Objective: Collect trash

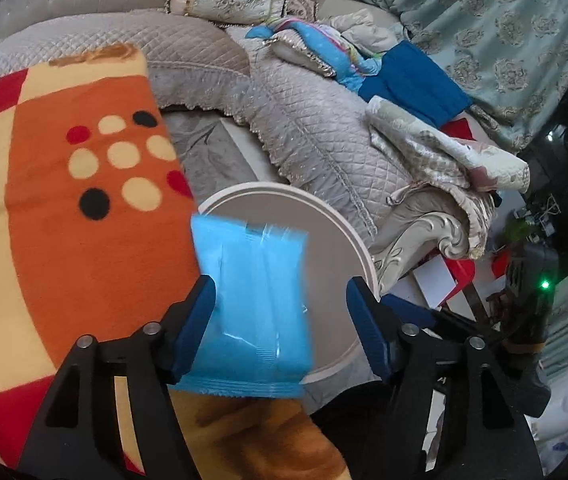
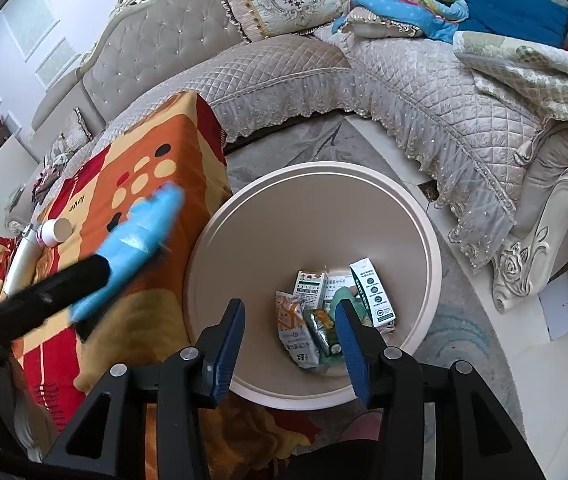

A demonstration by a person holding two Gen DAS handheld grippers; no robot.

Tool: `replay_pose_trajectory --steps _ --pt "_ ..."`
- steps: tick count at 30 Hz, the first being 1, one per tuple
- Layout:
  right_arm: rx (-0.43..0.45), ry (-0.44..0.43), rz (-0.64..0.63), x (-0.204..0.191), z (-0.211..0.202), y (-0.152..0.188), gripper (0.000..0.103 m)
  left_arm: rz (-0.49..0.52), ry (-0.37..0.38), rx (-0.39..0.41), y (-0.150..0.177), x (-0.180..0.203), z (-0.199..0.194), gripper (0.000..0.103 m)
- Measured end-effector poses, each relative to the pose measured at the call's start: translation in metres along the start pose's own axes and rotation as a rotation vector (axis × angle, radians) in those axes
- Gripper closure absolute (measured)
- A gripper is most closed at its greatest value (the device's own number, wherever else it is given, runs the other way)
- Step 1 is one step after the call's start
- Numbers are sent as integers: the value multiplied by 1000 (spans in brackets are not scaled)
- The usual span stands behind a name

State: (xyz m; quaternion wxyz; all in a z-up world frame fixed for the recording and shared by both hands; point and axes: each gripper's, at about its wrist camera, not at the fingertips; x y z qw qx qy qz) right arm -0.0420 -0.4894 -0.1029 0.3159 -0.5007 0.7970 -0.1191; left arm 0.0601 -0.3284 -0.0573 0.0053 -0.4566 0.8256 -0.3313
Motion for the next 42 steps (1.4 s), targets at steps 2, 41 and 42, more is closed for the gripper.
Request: replay_pose_trajectory --steps 2,41,42 --pt "-2 3 5 1 -1 1 57 3 1 5 -2 0 -3 36" --pt "429 145 -248 -136 -114 44 29 15 -390 464 72 -42 -167 36" --pt "436 142 -257 -141 -115 46 26 10 -389 467 73 -44 -169 36"
Point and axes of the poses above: each gripper's, at about its wrist camera, not at the fingertips, and z roughly the way its jaws point, x to its right, y to its underside, and after that the axes turned 8 degrees about -y, right-handed
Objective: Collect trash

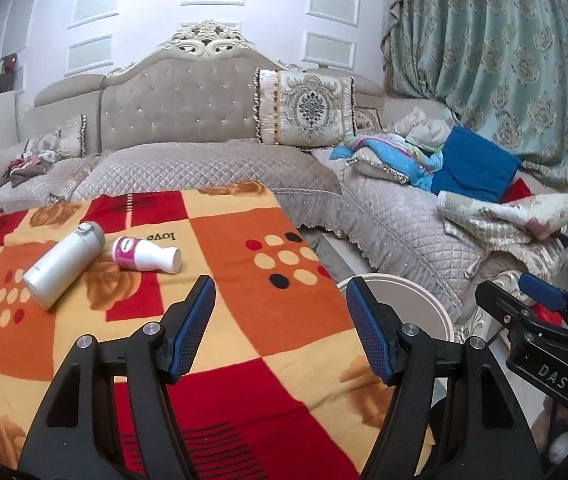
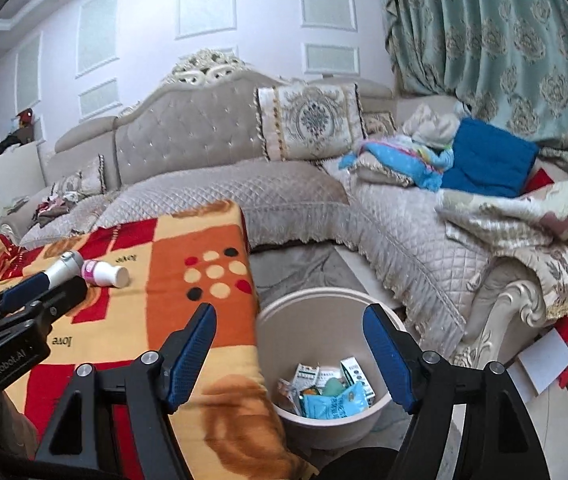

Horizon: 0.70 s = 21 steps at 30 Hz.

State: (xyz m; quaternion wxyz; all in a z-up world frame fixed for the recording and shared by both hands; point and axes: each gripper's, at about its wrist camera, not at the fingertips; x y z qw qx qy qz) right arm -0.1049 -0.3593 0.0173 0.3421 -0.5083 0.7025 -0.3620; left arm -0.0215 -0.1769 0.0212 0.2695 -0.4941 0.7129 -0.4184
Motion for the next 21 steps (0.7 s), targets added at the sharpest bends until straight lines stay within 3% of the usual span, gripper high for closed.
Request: replay_pose_trajectory --steps 6,18,21 --pt "37 -9 -13 -10 -11 2 21 -20 -23 13 5 -14 -7 36" --pt "37 1 1 -14 -10 10 20 -18 -32 31 9 -15 -11 36" --pt "42 -2 11 -13 -11 11 14 -18 -33 37 9 -14 -12 36"
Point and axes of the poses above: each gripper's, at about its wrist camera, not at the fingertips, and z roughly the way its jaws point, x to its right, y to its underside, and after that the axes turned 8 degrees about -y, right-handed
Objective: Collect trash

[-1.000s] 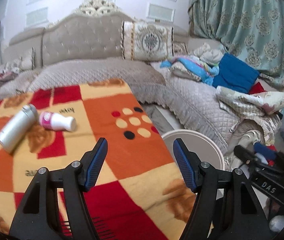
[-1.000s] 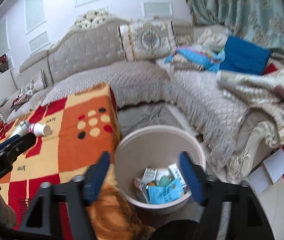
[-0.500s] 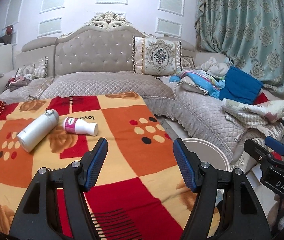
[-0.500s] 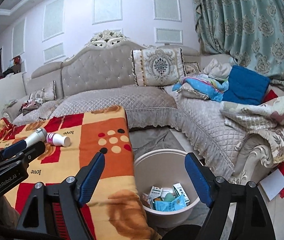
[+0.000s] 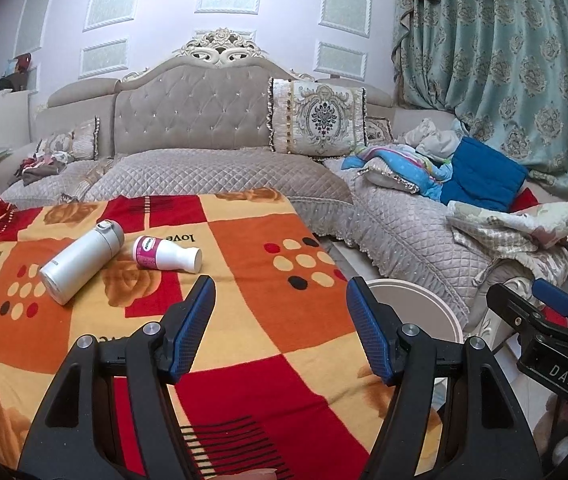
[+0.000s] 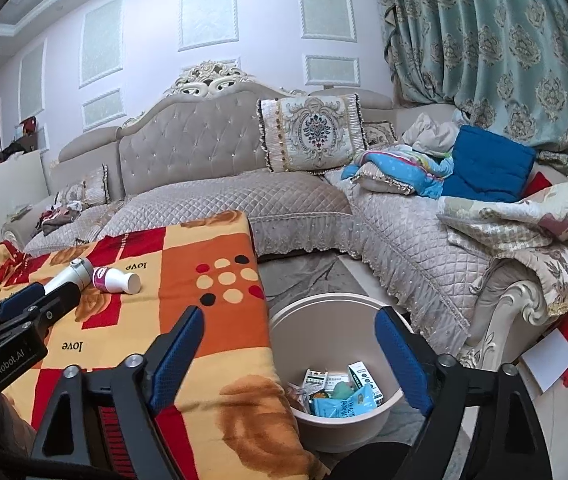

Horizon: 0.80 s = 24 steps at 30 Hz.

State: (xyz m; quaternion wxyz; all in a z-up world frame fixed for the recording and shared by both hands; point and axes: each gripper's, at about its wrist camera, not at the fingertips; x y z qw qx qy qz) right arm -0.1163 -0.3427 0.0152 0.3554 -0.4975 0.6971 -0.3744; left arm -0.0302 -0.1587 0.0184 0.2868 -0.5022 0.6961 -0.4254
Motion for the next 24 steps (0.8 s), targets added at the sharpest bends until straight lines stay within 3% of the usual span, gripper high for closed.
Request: replay_pose_trajectory --steps 24 --pt "8 -8 3 -4 -4 1 13 27 -32 24 5 1 -2 36"
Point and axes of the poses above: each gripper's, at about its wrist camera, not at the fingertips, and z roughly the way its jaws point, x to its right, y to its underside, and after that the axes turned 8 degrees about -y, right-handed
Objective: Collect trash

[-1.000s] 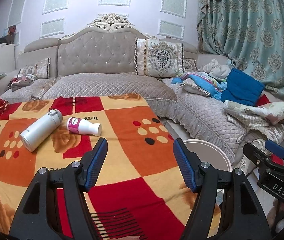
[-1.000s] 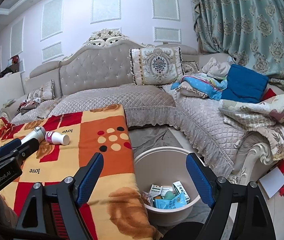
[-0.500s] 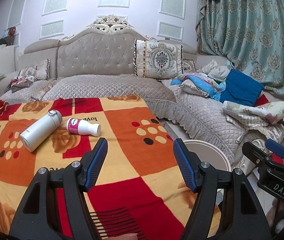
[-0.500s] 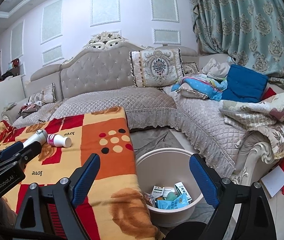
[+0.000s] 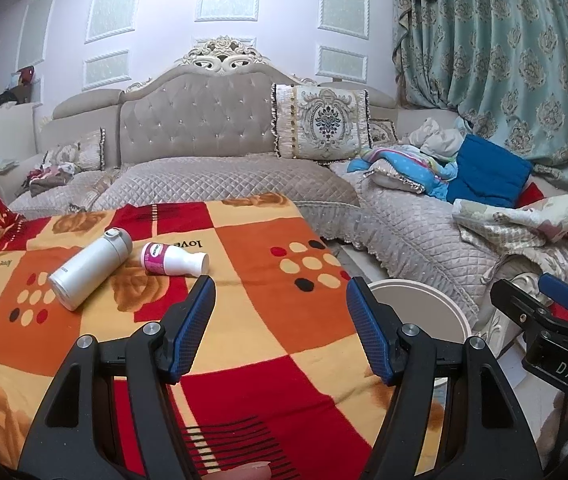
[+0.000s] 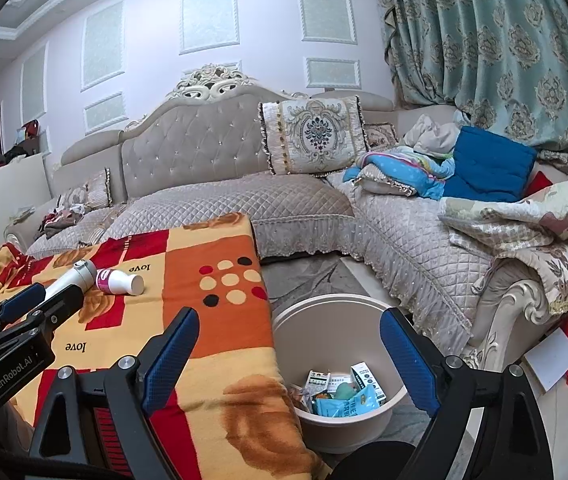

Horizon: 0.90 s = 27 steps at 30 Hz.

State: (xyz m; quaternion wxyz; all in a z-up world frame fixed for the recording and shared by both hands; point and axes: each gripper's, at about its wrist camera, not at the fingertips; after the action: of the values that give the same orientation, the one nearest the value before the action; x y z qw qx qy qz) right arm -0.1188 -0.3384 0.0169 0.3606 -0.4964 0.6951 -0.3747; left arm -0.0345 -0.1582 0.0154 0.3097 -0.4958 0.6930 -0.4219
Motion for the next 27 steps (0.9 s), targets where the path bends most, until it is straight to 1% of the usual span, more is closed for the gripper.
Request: replay_pose_trajectory --steps 9,27 --pt "-5 -2 5 2 1 1 12 -5 -5 -14 1 -1 2 36" --pt "-10 -1 6 3 4 4 12 -7 -5 -15 1 1 2 36"
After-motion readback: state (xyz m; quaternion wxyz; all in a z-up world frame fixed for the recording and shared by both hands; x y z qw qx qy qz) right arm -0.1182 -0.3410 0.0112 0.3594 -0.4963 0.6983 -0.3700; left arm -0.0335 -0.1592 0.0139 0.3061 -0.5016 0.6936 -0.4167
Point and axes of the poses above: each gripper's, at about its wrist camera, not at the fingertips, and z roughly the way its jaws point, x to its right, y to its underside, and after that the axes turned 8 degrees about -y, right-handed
